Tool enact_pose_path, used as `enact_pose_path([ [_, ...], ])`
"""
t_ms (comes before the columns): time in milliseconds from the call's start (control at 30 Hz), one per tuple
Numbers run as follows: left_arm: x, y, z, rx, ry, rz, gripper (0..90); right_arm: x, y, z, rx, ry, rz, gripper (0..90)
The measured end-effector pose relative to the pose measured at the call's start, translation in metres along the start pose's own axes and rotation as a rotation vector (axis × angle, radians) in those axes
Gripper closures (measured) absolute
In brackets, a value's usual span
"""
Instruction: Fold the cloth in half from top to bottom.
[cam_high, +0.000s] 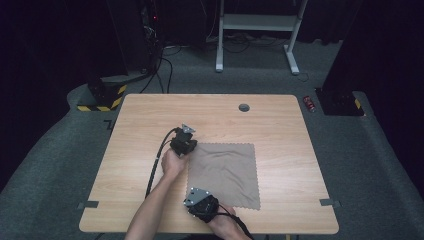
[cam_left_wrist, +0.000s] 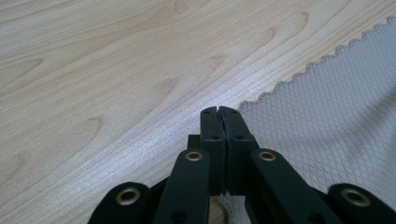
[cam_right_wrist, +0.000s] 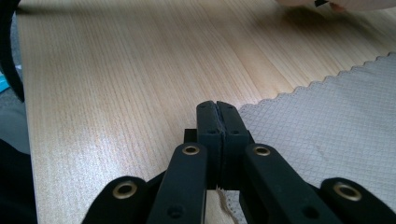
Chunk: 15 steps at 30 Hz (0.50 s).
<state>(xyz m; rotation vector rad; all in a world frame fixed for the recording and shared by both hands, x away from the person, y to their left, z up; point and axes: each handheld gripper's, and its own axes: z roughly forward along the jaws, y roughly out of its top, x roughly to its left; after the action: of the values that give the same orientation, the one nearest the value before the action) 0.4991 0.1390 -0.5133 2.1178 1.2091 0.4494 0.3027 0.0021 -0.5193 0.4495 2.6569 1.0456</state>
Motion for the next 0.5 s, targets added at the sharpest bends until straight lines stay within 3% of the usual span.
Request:
enact_pose_path([
  [100, 0.003, 0.005, 0.000, 0.023, -0.010, -0.009, 89.4, -0.001, 0.001, -0.003, -0.011, 0.007, 0.009, 89.5],
  [267, 0.009, 0.007, -0.006, -0.023, -0.032, -0.049, 89.4, -0.005, 0.007, -0.014, -0.043, 0.002, 0.021, 89.6],
  [500, 0.021, 0.005, -0.010, -0.011, -0.032, -0.072, 89.5, -0.006, 0.014, -0.013, -0.059, 0.024, 0.041, 89.7],
])
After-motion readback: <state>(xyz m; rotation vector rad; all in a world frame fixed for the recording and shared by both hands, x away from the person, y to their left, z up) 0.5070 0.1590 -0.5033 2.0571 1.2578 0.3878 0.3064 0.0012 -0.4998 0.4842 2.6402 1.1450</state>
